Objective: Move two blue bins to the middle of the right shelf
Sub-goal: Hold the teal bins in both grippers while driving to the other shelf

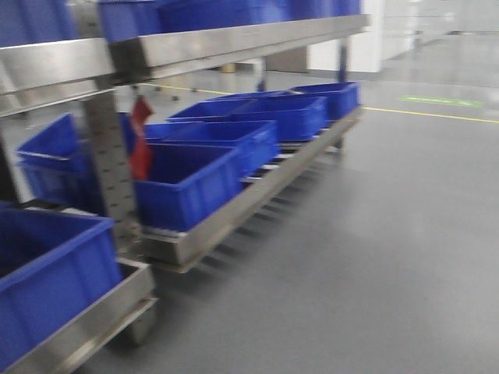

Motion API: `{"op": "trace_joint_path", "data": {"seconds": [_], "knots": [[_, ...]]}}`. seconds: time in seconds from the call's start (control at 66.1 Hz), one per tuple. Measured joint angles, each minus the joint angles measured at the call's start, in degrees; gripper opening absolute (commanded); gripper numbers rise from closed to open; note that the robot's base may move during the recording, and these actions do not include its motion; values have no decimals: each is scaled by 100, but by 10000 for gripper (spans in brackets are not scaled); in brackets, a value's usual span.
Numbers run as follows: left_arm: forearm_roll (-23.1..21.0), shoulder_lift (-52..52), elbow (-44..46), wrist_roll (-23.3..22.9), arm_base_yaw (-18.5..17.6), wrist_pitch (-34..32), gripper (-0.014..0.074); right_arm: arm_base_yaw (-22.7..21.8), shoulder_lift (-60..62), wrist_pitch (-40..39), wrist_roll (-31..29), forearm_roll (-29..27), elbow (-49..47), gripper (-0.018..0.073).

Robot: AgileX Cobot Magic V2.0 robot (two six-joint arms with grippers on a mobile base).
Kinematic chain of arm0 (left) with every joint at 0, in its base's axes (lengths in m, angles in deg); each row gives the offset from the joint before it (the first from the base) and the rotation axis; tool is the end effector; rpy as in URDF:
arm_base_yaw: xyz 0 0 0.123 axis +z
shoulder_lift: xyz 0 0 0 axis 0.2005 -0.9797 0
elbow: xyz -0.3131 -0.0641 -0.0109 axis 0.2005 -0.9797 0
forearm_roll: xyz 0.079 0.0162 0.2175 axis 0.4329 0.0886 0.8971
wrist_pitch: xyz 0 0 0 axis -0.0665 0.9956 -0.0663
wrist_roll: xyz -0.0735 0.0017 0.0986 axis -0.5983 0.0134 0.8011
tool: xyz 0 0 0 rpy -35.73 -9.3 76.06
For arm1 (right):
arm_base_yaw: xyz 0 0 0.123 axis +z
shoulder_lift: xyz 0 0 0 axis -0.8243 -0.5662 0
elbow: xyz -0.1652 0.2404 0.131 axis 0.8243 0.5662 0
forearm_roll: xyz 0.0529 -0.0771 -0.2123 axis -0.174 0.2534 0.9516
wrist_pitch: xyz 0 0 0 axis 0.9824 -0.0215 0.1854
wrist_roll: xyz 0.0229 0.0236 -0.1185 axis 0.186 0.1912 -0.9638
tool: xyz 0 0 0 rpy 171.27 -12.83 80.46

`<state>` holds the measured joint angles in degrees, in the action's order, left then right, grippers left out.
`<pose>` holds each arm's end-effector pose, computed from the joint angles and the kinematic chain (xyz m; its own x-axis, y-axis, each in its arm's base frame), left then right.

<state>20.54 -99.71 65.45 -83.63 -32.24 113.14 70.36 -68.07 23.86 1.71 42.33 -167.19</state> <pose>0.3306 -0.1037 0.5317 -0.3528 -0.0141 -0.9356 0.1609 0.9841 -0.0755 0.3123 0.0738 0.5216 -0.3938 0.0506 -0.9178 -0.1359 0.9843 0.1126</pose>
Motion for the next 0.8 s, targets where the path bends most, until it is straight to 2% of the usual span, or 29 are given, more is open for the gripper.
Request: {"op": "trace_joint_path", "data": {"seconds": [0.801], "knots": [[0,-2,0,0,0,0,-111,0,0,0,0,0,0,-165]]}}
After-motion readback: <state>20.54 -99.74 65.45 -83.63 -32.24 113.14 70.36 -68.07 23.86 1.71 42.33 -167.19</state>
